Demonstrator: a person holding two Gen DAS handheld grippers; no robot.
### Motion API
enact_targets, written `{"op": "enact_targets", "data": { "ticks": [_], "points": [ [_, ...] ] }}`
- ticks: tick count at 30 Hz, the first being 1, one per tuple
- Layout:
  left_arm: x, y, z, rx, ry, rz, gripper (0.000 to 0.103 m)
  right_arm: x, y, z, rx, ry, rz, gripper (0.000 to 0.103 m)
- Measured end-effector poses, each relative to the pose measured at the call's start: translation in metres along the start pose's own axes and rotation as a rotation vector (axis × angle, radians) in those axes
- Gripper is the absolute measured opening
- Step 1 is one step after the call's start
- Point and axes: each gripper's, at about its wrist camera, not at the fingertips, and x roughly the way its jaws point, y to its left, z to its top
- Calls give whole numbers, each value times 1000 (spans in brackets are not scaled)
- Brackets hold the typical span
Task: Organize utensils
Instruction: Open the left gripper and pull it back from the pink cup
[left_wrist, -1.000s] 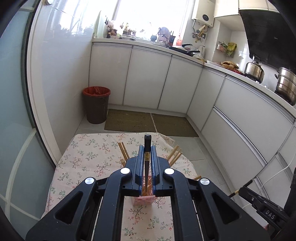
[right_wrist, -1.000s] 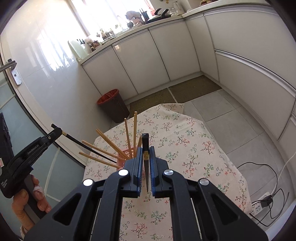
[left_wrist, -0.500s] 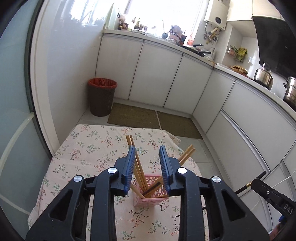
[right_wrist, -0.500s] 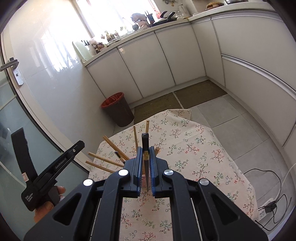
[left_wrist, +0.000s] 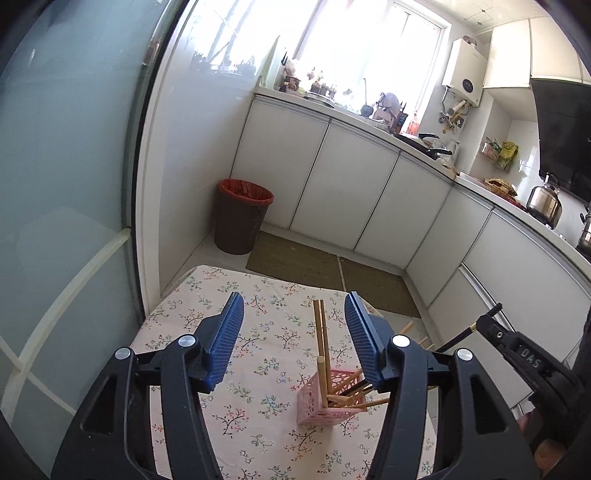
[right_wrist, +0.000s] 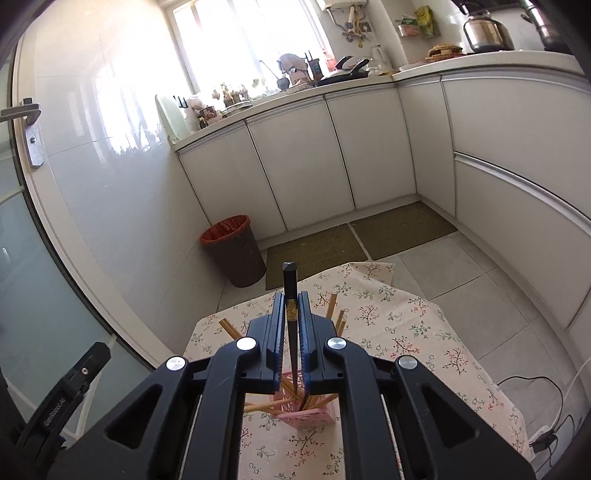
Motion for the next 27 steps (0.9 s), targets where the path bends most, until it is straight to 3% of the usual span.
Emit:
{"op": "enact_targets", "data": {
  "ticks": [2, 5, 6, 7, 9, 10, 14, 16, 19, 22, 27],
  "points": [
    [-3, 5, 2, -9, -13, 7, 59, 13, 3, -5, -7, 0, 2, 8],
    [-7, 9, 4, -17, -35, 19, 72, 31, 7, -11, -10, 2, 8, 11],
    [-7, 11, 5, -15, -40, 27, 76, 35, 8, -12, -7, 3, 7, 17],
    [-7, 10, 6, -5, -41, 45, 79, 36, 9, -12, -1, 0, 5, 34],
    [-5, 6, 6, 37, -37, 96, 90, 35, 10, -11, -3, -10, -16, 45],
    [-4, 3, 6, 59, -38, 125, 94, 34, 11, -10, -13, -12, -29, 45],
    [-6, -10, 3, 108, -67, 234, 96, 27, 7, -7, -46, -7, -115, 47],
    [-12, -18, 2, 128, -102, 286, 96, 19, -2, -9, -43, 2, -153, 65],
    [-18, -28, -1, 157, -116, 332, 96, 1, -16, -15, -29, -3, -174, 81],
    [-22, -38, -7, 189, -99, 338, 96, -19, -30, -25, -27, -20, -195, 92],
    [-35, -52, -32, 209, -77, 301, 96, -53, -43, -43, -53, -51, -224, 96]
  ]
}}
